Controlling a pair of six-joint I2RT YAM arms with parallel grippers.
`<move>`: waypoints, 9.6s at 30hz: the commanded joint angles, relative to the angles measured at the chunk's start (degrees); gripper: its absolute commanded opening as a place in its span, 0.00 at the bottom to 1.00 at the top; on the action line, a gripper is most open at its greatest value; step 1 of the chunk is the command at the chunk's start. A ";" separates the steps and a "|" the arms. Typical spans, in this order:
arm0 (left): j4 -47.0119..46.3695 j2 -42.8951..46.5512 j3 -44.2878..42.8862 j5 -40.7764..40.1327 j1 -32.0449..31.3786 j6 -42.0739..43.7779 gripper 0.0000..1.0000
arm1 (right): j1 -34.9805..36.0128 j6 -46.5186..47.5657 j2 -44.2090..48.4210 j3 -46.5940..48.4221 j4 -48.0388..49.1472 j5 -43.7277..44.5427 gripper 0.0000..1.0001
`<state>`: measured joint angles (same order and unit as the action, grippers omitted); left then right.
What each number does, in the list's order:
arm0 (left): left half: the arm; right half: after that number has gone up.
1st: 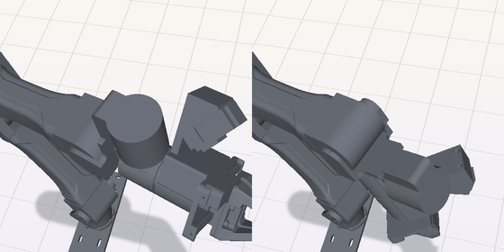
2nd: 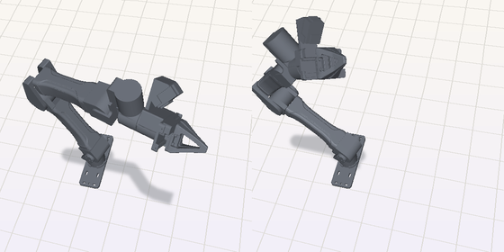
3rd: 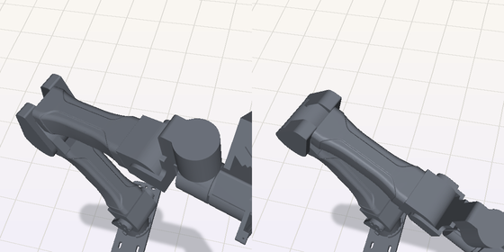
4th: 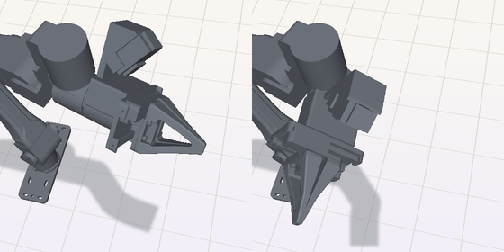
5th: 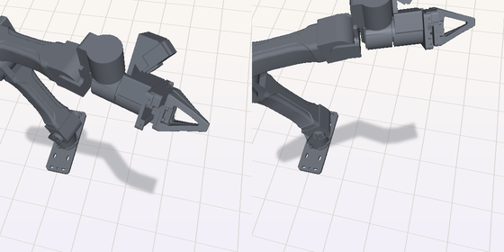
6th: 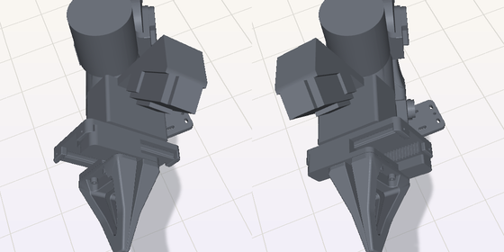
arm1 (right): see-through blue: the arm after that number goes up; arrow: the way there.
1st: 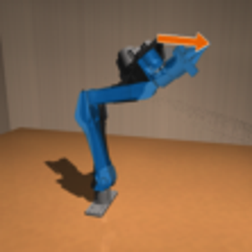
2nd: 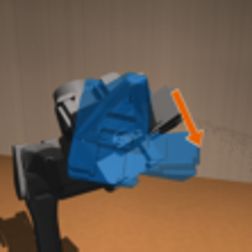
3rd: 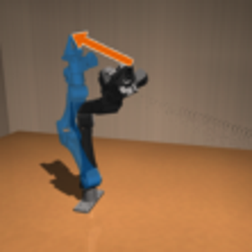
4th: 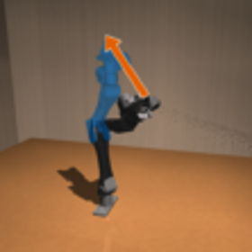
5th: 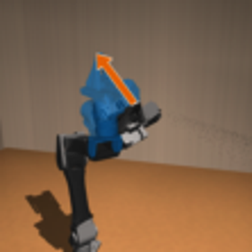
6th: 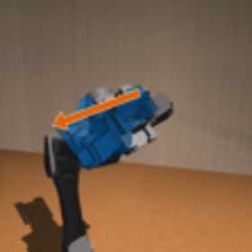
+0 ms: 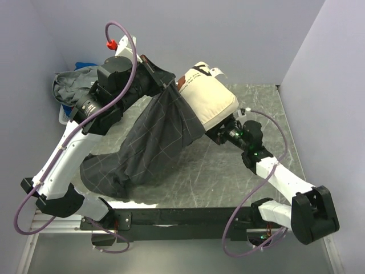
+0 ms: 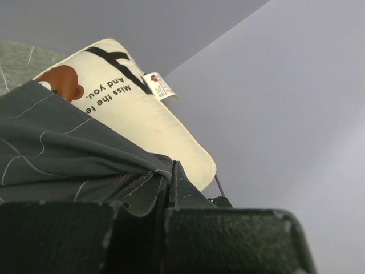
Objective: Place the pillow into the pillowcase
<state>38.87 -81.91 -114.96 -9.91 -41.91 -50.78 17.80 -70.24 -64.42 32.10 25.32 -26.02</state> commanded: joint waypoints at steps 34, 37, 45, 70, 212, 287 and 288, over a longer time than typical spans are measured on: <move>-10.58 8.97 7.21 -8.99 0.43 4.29 0.04 | 0.12 23.47 -2.54 60.24 -47.54 9.93 0.00; -8.38 4.84 2.12 -7.67 1.30 4.82 0.05 | 0.74 26.73 -5.79 71.59 -54.05 11.96 0.00; -9.69 3.50 -9.58 -3.54 2.62 5.61 0.01 | -6.01 27.10 -13.36 86.30 -58.56 6.62 0.00; -19.97 8.17 -11.17 -12.14 3.15 17.38 0.04 | -1.92 23.30 -14.15 88.21 -48.96 1.94 0.00; -15.31 42.10 91.58 -11.03 -15.76 -26.92 0.04 | 25.53 1.00 35.92 -18.59 -47.22 47.84 0.92; -32.54 17.33 83.41 8.07 23.45 -12.06 0.73 | 11.97 35.09 -0.54 12.66 -38.96 25.67 0.79; -33.76 16.35 82.88 7.81 24.06 -11.97 0.69 | 18.17 34.47 0.60 10.12 -38.86 25.93 0.78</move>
<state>13.17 -61.14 -29.71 -3.62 -19.59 -64.62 24.08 -34.39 -70.48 48.93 -13.72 -1.89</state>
